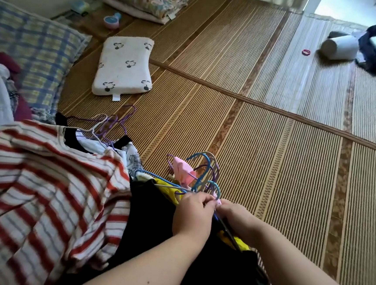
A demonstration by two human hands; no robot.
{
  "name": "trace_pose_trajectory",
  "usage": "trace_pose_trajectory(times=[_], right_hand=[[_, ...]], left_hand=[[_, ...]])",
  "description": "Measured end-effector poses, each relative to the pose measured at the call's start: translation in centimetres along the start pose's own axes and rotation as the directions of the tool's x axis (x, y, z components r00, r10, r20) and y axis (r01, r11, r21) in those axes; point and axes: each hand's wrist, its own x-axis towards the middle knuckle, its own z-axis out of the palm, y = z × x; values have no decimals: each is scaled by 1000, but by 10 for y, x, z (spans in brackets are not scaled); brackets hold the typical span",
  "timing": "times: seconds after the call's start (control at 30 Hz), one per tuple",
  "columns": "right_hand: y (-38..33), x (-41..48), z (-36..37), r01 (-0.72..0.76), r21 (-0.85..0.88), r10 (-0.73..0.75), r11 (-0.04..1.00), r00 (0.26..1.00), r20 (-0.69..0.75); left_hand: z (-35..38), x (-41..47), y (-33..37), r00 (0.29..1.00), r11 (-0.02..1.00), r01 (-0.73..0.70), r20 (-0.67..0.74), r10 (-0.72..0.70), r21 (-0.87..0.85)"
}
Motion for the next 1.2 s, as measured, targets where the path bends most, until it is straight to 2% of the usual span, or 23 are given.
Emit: trace_pose_trajectory(times=[0.1, 0.2, 0.33, 0.47, 0.6, 0.73, 0.83, 0.93, 1.0, 1.07, 1.13, 1.2], right_hand=[[-3, 4, -2, -52, 53, 51, 997, 998, 21], [-10, 3, 0, -165, 170, 140, 972, 979, 150], [-14, 1, 1, -165, 294, 76, 941, 954, 290], [-15, 1, 2, -158, 317, 37, 935, 933, 358], [-17, 4, 6, -184, 313, 37, 932, 906, 423], [-22, 3, 9, -103, 310, 7, 945, 955, 295], [-25, 0, 4, -72, 412, -3, 908, 984, 180], [-31, -11, 6, -72, 471, -24, 879, 981, 194], [-36, -22, 13, -63, 451, -43, 890, 974, 222], [-40, -33, 18, -20, 413, -75, 910, 974, 212], [-43, -44, 23, 5, 386, -65, 923, 987, 144], [-46, -54, 30, 55, 284, -71, 957, 996, 47]], left_hand=[[3, -3, -4, 1000, 998, -8, 10, 8, -61], [-1, -7, -8, 1000, 992, -14, 12, 16, -129], [-5, -6, -3, 997, 977, 62, -28, -69, -205], [-13, -9, 0, 987, 954, 96, -99, -128, -283], [-22, -10, 0, 946, 882, 235, -113, -304, -410], [-34, -12, -6, 927, 814, 292, -59, -369, -502], [-42, -17, -11, 935, 836, 346, 76, -347, -426], [-55, -23, -12, 930, 870, 366, 96, -355, -330], [-64, -25, -15, 945, 932, 326, 54, -321, -160], [-73, -28, -15, 972, 973, 227, -59, -229, -44], [-83, -32, -11, 982, 990, 117, -142, -127, -79], [-94, -38, -4, 984, 988, 93, -140, -110, -122]])
